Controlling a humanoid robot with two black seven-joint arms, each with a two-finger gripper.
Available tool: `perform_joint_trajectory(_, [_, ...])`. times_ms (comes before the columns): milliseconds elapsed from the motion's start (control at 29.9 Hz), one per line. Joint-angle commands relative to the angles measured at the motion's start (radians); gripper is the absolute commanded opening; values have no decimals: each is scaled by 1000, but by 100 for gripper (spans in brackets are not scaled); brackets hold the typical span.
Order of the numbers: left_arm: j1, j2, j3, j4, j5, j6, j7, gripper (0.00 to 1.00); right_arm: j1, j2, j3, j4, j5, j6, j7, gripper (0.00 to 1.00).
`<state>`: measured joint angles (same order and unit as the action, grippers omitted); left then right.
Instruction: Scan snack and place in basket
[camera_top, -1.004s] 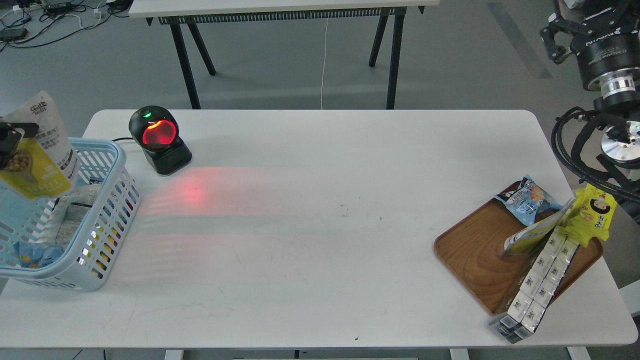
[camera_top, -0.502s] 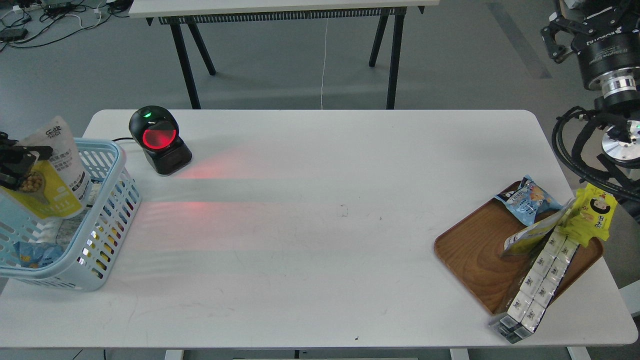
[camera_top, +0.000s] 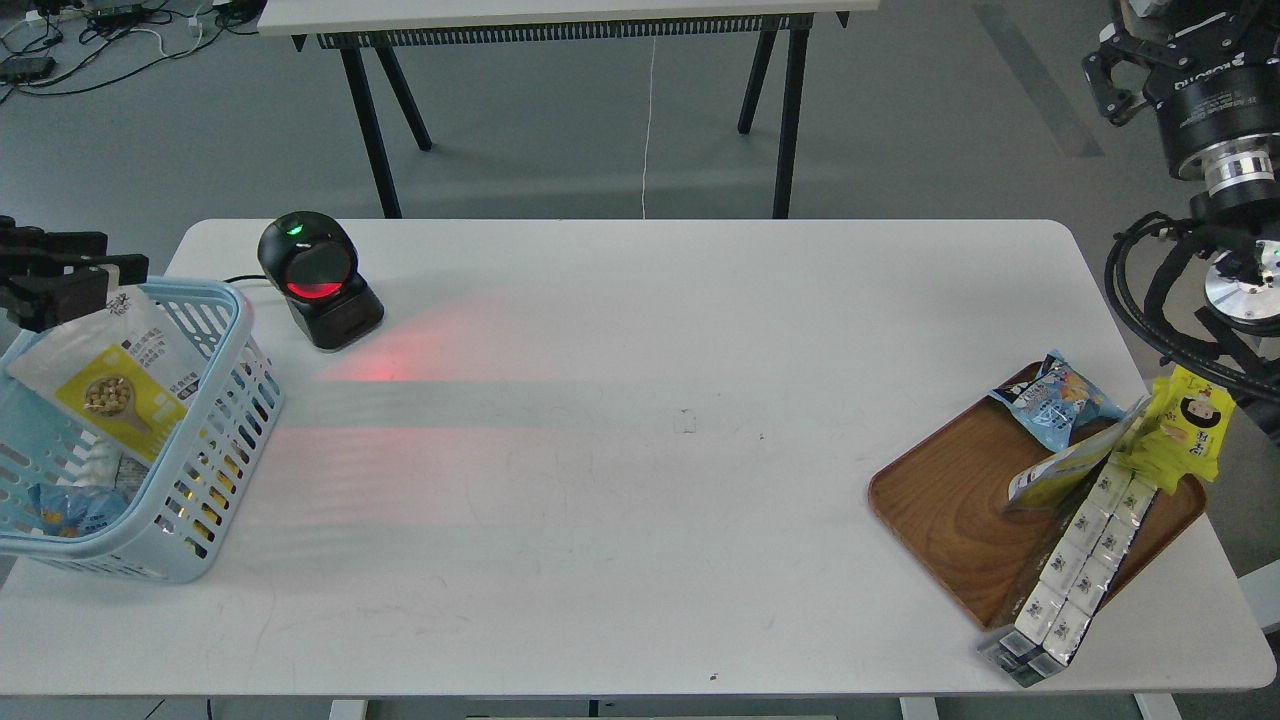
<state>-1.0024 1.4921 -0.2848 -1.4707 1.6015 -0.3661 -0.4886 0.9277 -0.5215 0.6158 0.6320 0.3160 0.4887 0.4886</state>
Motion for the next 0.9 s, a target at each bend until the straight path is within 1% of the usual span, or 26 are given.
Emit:
perform_joint_trajectory(0, [-5, -16, -51, 61, -317, -11, 0, 99, 0, 0, -1, 0, 0, 0, -2, 99])
perform_joint_trajectory(167, [-38, -85, -59, 148, -664, -16, 0, 100, 2, -3, 1, 2, 0, 0, -1, 99])
perform_joint_trajectory(335, [-53, -249, -59, 274, -941, -17, 0, 100, 11, -22, 1, 0, 0, 0, -1, 99])
perform_joint_trajectory(401, [-55, -323, -59, 341, -1079, -33, 0, 100, 25, -22, 1, 0, 0, 0, -7, 99])
perform_joint_trajectory(502, [-55, -427, -60, 458, -1292, -97, 0, 100, 33, -22, 1, -1, 0, 0, -8, 99])
perform_joint_trajectory(569, [-58, -496, -65, 550, -1392, -123, 0, 100, 37, -20, 2, -1, 0, 0, -8, 99])
perform_joint_trajectory(636, [-56, -568, -106, 645, -1465, -123, 0, 100, 36, -20, 10, 0, 0, 0, -10, 99])
perform_joint_trajectory(703, [-55, -651, -160, 732, -1515, -123, 0, 100, 36, -15, 24, -6, 0, 0, -22, 99])
perform_joint_trajectory(803, [-53, -778, -235, 838, -1575, -123, 76, 100, 28, -5, 71, -11, 0, 0, -45, 99])
perform_joint_trajectory(870, [-48, -841, -282, 886, -1612, -123, 93, 100, 25, 0, 93, -12, 0, 0, -61, 99])
